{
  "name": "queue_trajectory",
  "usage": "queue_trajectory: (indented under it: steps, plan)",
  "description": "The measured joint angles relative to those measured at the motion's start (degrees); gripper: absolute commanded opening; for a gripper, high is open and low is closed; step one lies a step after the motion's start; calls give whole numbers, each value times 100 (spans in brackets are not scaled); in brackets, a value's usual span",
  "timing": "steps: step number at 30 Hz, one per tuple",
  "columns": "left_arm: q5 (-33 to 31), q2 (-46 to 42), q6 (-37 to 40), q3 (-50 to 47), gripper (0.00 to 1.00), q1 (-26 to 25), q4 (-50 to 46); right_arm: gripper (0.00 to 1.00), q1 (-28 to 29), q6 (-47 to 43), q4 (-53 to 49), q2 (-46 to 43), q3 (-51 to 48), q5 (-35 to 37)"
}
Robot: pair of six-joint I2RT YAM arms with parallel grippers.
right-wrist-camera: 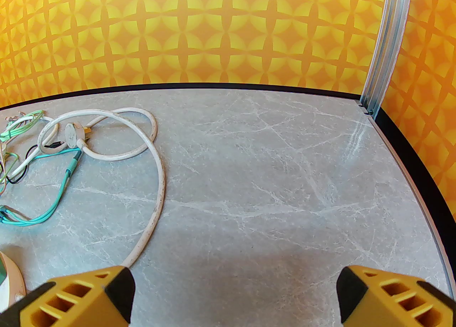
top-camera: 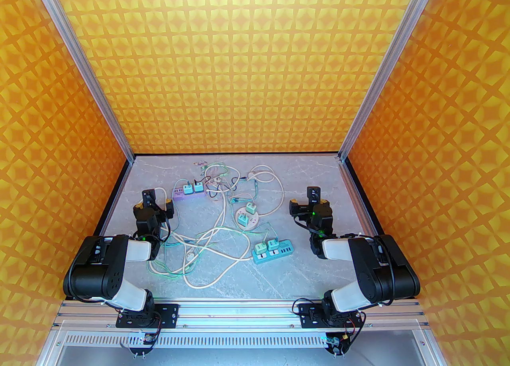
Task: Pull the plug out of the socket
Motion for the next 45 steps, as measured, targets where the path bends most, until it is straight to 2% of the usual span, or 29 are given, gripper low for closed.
queue_trajectory:
  steps: [29, 31, 34, 38, 41, 45]
  plan:
    - [4, -81, 0, 4, 99, 0, -142, 99, 0, -17, 0, 0, 0, 4]
    - [4, -332, 0, 50, 99, 0, -520, 98, 0, -13, 2, -4, 0, 66]
    - [4, -973, -188, 673, 99, 0, -1956, 98, 0, 13, -389, -334, 4, 267]
    - [17, -1700, -1056, 2188, 99, 0, -3794, 98, 0, 299, -1519, -1504, 358, 581]
    - [186, -2157, -1742, 3014, 99, 0, -4736, 99, 0, 964, -2208, -2428, 752, 789]
    - [719, -2820, -2448, 3224, 99, -96, -5508, 98, -15, 1996, -3274, -3456, 1165, 986]
